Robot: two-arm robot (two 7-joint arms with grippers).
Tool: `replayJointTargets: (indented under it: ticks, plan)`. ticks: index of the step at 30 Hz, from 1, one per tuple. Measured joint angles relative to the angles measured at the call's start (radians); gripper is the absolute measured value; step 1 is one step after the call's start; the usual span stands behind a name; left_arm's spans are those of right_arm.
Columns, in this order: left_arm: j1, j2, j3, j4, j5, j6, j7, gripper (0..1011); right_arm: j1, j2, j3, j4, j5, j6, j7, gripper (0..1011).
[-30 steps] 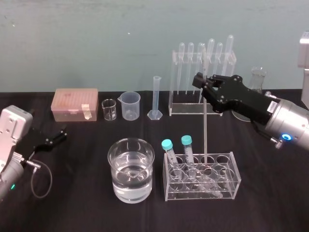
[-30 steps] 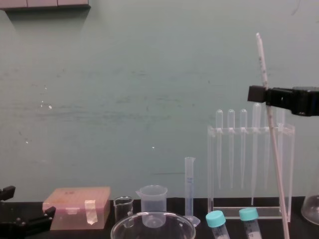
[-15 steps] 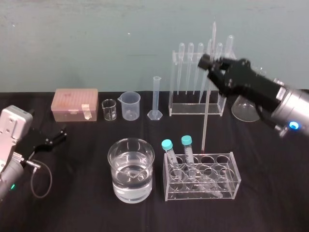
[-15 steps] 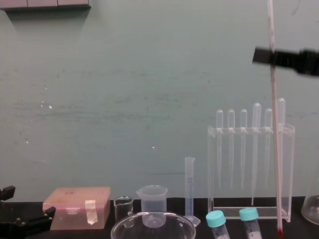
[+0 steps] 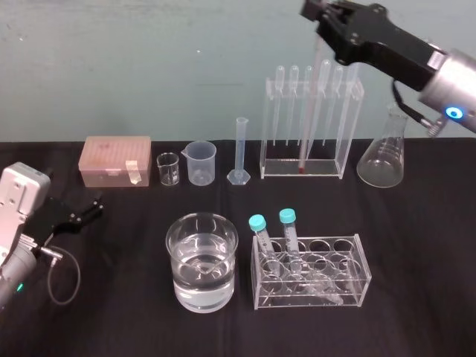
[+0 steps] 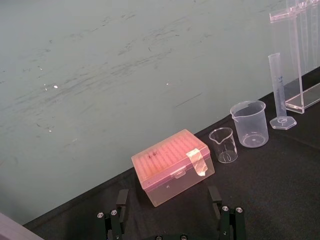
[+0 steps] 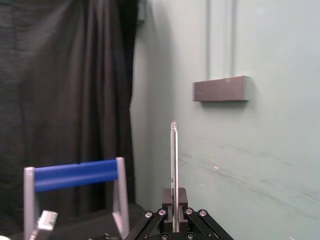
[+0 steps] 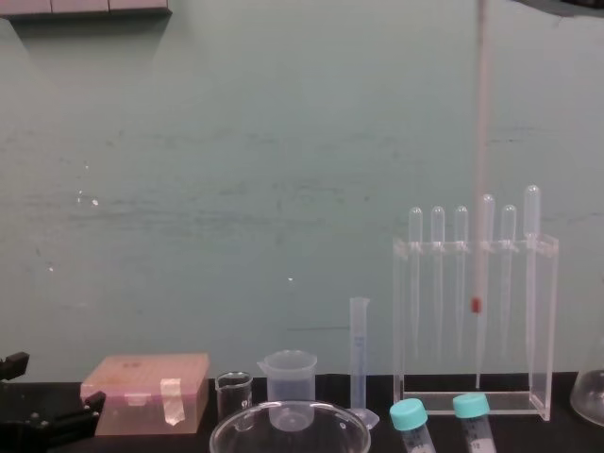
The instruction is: Hold the thermometer with one hand and immerse one end into the beaker, then reinsert it into the test tube rack.
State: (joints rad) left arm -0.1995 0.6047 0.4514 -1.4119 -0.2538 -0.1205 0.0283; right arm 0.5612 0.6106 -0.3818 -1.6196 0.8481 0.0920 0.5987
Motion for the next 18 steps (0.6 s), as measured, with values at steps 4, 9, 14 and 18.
replayJointTargets:
  ticks: [4, 9, 14, 18]
  plan:
    - [0.000, 0.000, 0.000, 0.000, 0.000, 0.000, 0.000, 1008, 0.043, -0.033, -0.044, 0.019, 0.012, 0.006, 0.037, 56]
    - [0.000, 0.000, 0.000, 0.000, 0.000, 0.000, 0.000, 1008, 0.091, -0.087, -0.114, 0.050, 0.033, 0.014, 0.103, 56]
    - [0.000, 0.000, 0.000, 0.000, 0.000, 0.000, 0.000, 1008, 0.125, -0.134, -0.178, 0.090, 0.048, 0.021, 0.163, 56]
    - [0.000, 0.000, 0.000, 0.000, 0.000, 0.000, 0.000, 1008, 0.152, -0.173, -0.235, 0.145, 0.054, 0.025, 0.213, 56]
